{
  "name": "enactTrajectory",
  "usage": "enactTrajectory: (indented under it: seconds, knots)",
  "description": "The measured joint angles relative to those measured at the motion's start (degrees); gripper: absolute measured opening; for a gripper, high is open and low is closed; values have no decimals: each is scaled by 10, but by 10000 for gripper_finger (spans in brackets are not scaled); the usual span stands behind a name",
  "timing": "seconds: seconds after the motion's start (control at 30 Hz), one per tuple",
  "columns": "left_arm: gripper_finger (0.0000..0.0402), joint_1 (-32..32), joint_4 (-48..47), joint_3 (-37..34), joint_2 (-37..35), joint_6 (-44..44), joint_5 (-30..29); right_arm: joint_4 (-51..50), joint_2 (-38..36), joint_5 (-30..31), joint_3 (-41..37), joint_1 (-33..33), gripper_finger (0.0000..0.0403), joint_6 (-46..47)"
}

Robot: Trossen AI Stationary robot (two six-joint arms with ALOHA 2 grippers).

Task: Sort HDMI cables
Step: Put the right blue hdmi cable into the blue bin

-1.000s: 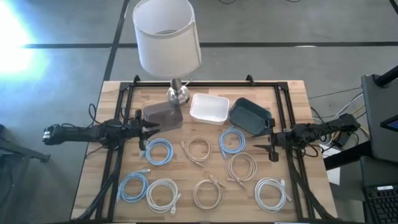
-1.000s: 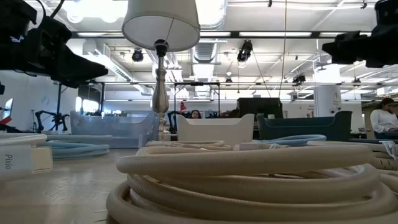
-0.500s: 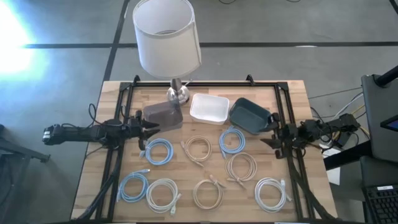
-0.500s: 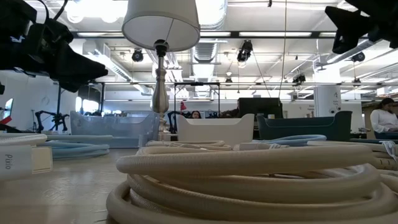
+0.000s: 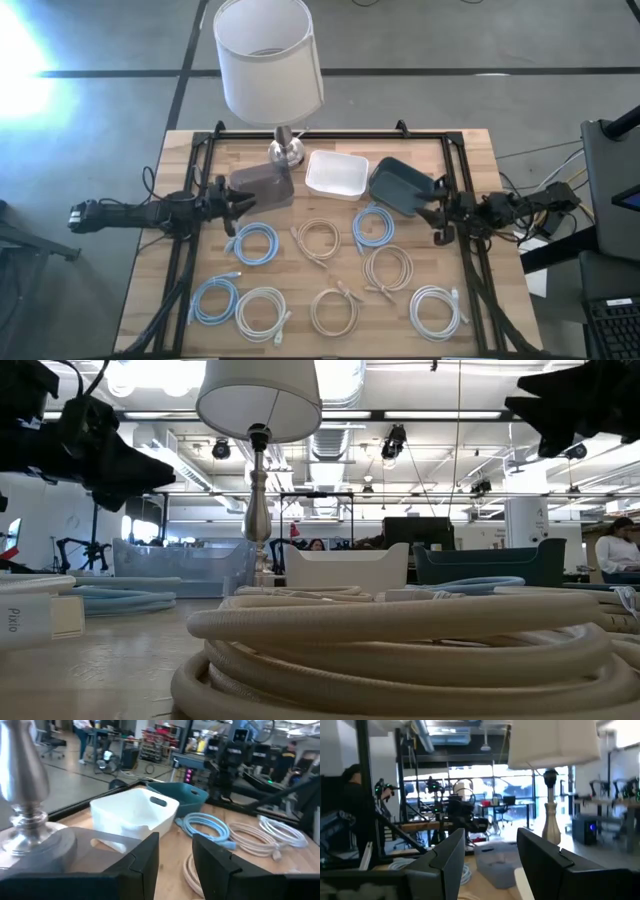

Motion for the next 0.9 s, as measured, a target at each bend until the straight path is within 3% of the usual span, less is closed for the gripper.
enactTrajectory:
  seconds: [0.2, 0.3, 0.47, 0.63, 0.77, 0.9]
  knots:
    - [122, 0, 155, 1, 11, 26, 15, 35, 83, 5, 19, 0, 176, 45]
    - [122, 0, 161, 16, 27, 46, 53, 36, 156, 40, 57, 0, 176, 59]
    - [122, 0, 163, 67, 80, 48, 57, 0, 301, 86, 145, 0, 176, 74]
    - [122, 0, 112, 114, 149, 40, 57, -211, 418, 85, 250, 0, 176, 169]
    - [122, 0, 69, 150, 198, 39, 60, -408, 502, 85, 327, 0, 176, 335]
    - [122, 0, 46, 180, 236, 46, 61, -519, 579, 72, 380, 2, 176, 480]
